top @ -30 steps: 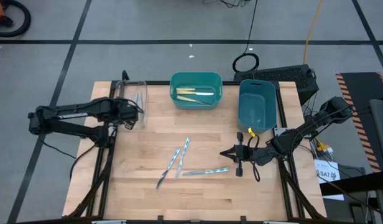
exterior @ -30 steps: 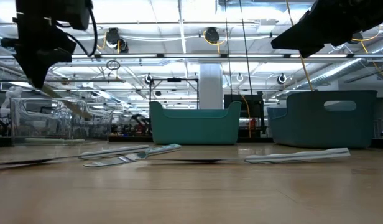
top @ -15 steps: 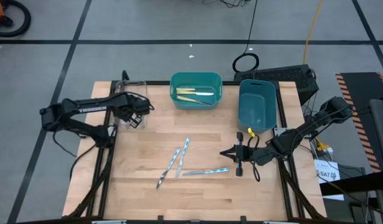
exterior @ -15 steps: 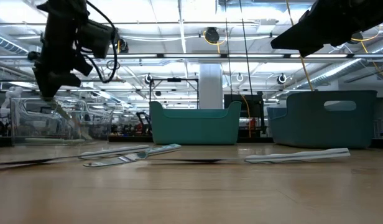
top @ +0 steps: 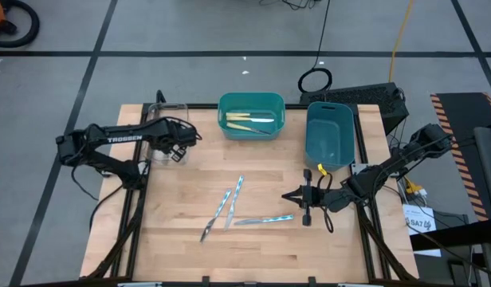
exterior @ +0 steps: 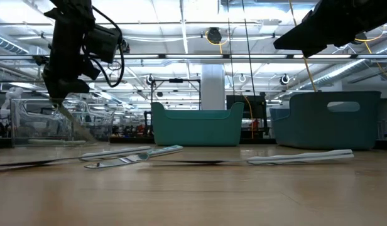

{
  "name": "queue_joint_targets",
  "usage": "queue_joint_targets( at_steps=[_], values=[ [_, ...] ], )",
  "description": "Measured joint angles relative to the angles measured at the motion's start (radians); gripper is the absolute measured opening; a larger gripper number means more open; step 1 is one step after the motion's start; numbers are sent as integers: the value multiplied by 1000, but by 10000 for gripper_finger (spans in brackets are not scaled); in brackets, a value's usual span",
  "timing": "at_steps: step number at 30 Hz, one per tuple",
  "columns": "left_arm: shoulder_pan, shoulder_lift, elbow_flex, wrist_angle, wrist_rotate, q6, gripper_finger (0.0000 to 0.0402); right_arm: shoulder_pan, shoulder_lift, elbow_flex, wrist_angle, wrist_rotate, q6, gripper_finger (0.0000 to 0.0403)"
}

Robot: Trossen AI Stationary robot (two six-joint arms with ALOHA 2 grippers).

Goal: Sort silverware by color (type)
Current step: Put the green knife into the transparent bin, then adjust the transparent bin

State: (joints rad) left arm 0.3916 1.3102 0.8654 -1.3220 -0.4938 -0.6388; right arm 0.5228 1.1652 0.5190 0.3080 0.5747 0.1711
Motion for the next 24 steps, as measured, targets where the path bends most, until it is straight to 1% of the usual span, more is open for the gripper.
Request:
queue_joint_targets(
  at_steps=[5,7,11,14,17,20,24],
  values=[
    [0,0,0,19,27,3,65,0,0,0,0,0,0,4],
    [0,0,0,26,30,6,72,0,0,0,0,0,7,4],
    [0,0,0,52,30,6,110,0,0,0,-11,0,25,4],
    [0,0,0,54,1,-5,143,1,0,0,-15,-1,26,4],
    [-2,0,0,84,-17,-5,164,1,0,0,-15,-1,26,4],
    [-31,0,0,131,-37,12,169,1,0,0,-18,-1,26,4],
    [-104,0,0,221,-57,27,170,1,0,0,-28,-2,26,4]
  ],
)
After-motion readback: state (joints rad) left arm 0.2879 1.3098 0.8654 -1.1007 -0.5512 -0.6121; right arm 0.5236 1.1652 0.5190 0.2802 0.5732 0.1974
